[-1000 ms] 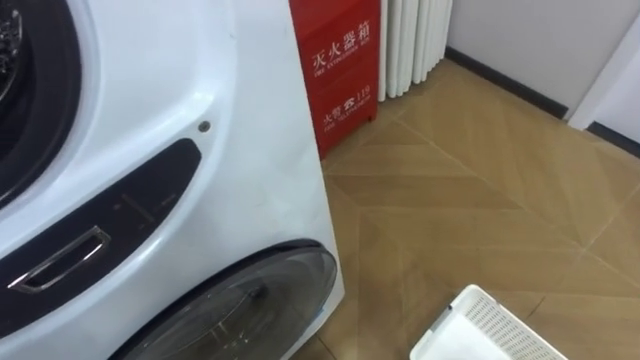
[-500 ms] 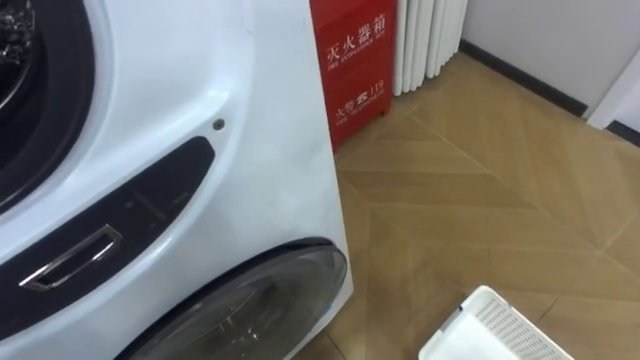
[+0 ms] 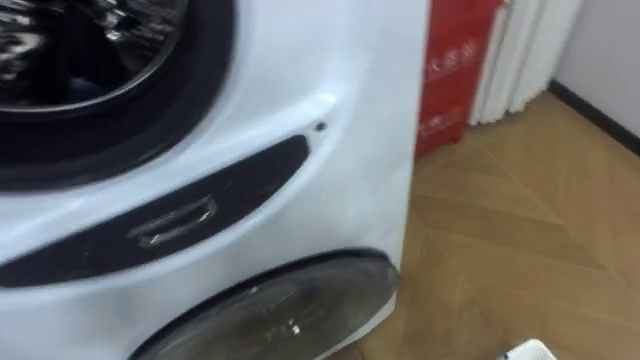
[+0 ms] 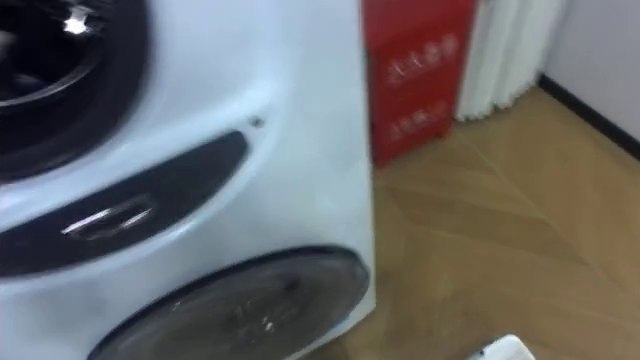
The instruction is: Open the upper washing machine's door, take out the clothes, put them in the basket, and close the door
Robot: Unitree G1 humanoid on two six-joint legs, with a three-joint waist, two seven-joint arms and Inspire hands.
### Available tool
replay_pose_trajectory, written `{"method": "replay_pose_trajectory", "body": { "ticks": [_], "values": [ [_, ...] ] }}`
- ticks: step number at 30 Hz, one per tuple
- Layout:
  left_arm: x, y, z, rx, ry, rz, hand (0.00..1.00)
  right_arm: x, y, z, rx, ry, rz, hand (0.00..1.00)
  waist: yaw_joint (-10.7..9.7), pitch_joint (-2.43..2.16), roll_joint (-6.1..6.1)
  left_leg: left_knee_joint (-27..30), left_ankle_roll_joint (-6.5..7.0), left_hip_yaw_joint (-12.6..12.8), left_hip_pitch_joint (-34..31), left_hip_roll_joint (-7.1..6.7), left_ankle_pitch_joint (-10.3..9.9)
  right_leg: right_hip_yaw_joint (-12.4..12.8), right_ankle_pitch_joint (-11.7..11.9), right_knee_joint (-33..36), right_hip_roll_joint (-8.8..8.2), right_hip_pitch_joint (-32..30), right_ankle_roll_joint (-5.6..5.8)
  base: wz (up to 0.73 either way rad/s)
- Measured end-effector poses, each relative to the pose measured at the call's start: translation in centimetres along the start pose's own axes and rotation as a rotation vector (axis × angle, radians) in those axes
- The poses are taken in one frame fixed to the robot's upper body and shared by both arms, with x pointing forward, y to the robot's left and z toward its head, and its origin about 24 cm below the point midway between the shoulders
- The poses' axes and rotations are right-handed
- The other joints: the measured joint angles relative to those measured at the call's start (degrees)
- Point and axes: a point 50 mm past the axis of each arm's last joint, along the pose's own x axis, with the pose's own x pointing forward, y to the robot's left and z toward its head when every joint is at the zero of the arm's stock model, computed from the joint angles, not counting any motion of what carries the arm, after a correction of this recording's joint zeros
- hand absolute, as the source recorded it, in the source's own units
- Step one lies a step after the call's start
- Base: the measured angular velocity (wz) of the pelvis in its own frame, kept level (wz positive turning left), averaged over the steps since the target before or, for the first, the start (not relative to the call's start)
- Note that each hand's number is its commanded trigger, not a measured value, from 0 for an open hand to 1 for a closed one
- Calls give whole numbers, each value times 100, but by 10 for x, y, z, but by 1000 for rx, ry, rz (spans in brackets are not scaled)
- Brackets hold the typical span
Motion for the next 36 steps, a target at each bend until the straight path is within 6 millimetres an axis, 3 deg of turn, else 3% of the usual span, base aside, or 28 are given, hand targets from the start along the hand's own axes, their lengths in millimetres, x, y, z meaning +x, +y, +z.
{"method": "replay_pose_trajectory", "body": {
  "ticks": [2, 4, 7, 11, 14, 15, 17, 20, 22, 29, 31, 36],
  "values": [
    [0, 2, 2, 16, -12, 6, 0, -1, 3, -10, -2, 42, 11, 0, 72, -1, -73, -7, -10, -37, 30, 16, 30, -185, 0, -110, -40, 146, -7, 57],
    [1, 9, 1, 9, -8, 24, 0, -3, 6, -24, -20, 107, 26, 0, 171, -43, -152, -5, -10, -97, 51, 20, 31, -323, 3, -229, -42, 277, -12, 37],
    [2, 16, -3, -13, 20, 48, 0, -6, 6, -37, -36, 173, 32, 0, 222, -60, -207, -9, -15, -149, 81, 85, 33, -485, 72, -477, -30, 471, -23, 20],
    [0, 20, -16, -16, 54, 60, 0, -12, 8, -52, -51, 221, 45, 0, 270, -55, -257, -129, -36, -231, 343, 99, 48, -519, 81, -682, -10, 793, -7, 6],
    [0, 24, -15, -48, 59, 76, 0, -15, 13, -54, -58, 227, 71, 0, 303, -55, -297, -134, -37, -319, 425, 95, 48, -555, 83, -662, -15, 892, -1, 5],
    [1, 25, -15, -56, 61, 80, 0, -17, 18, -56, -60, 232, 96, 0, 362, -15, -388, -133, -37, -326, 492, 100, 48, -554, 75, -673, -9, 969, 3, 0],
    [1, 24, -15, -63, 63, 77, 0, -22, 26, -61, -57, 252, 135, 0, 401, -12, -460, -136, -37, -366, 626, 101, 48, -575, 64, -750, -3, 1146, 2, 8],
    [0, 22, -19, -67, 73, 74, 0, -29, 40, -66, -50, 282, 201, 0, 476, -17, -600, -162, -37, -383, 835, 113, 48, -623, 58, -919, 14, 1425, 3, 11],
    [0, 21, -19, -71, 75, 72, 0, -33, 50, -65, -60, 292, 250, 0, 571, -53, -641, -181, -38, -503, 927, 116, 47, -609, 72, -1073, 35, 1583, 11, -3],
    [-2, 14, -26, -75, 96, 58, 0, -43, 71, -65, 19, 336, 351, 0, 578, -64, -661, -229, -37, -876, 1164, 85, 47, -685, 85, -1190, 31, 1959, 47, 11],
    [-3, 11, -29, -92, 110, 57, 0, -45, 75, -66, 67, 362, 367, 0, 591, -24, -676, -248, -37, -923, 1251, 78, 47, -694, 78, -1248, 30, 2071, 58, 5],
    [-5, 8, -37, -103, 133, 70, 0, -50, 81, -70, 153, 414, 395, 0, 734, -13, -716, -260, -37, -940, 1364, 77, 47, -725, 60, -1285, 30, 2203, 61, 2]
  ]
}}
